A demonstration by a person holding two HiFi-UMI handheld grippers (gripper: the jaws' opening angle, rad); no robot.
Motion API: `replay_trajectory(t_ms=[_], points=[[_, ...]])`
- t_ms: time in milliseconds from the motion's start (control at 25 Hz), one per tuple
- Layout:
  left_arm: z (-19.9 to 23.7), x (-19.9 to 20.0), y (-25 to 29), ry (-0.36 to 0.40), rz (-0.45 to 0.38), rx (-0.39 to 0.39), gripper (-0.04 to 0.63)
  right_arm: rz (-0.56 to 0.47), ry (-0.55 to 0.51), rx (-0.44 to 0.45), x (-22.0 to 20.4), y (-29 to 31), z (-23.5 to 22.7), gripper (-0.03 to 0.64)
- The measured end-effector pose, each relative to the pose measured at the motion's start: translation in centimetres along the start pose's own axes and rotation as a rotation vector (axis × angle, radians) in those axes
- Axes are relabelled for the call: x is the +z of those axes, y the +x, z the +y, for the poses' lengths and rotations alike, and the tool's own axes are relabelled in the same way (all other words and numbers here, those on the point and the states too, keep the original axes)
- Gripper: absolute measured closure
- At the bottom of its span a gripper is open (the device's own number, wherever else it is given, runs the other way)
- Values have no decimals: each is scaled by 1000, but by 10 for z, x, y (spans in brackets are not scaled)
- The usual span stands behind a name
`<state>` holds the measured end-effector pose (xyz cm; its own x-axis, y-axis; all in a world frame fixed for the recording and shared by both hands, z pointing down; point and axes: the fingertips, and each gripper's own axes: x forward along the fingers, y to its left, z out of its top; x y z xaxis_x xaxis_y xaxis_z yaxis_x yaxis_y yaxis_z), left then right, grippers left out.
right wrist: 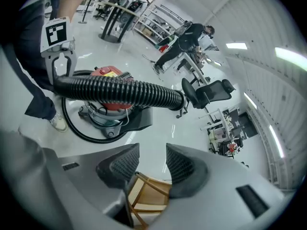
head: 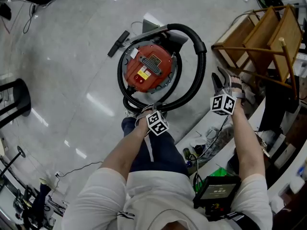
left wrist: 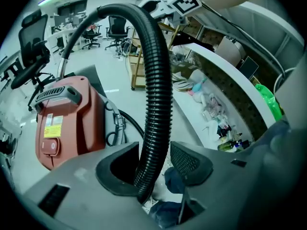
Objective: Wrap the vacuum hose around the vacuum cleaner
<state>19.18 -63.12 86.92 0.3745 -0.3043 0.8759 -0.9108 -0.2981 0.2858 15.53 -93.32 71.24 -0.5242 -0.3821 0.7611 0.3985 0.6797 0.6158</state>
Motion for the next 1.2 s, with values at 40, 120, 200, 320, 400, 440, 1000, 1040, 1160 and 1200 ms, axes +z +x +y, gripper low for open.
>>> replay_trajectory(t_ms=[40,120,200,320,400,440,1000,1040,1160,1200], points=[[2,2,-4,-10,-16,16,414,-2,0,2,-1,-3,4,443],[4,4,-11,-28,-38,38,414,-3,8,5,-3,-9,11,443],[5,4,-17,-40,-43,51,414,-7,17,11,-2,-16,16,443],[9,5,-28,-53,-50,77,414,-16,44,20,2,-27,22,443],[15,8,-39,-65,-65,107,414,-20,82,26,8,-38,24,443],[18,12,-46,-72,-76,124,414,-22,105,28,10,-44,26,443],[39,70,-191,-96,-328,189,416,-28,493,12,81,-164,45,443],[37,72,-205,-96,-354,189,419,-26,530,3,89,-175,46,443],[28,76,-248,-97,-430,190,430,-25,661,-17,115,-208,51,443],[25,76,-262,-94,-454,190,436,-26,705,-22,125,-218,53,443]])
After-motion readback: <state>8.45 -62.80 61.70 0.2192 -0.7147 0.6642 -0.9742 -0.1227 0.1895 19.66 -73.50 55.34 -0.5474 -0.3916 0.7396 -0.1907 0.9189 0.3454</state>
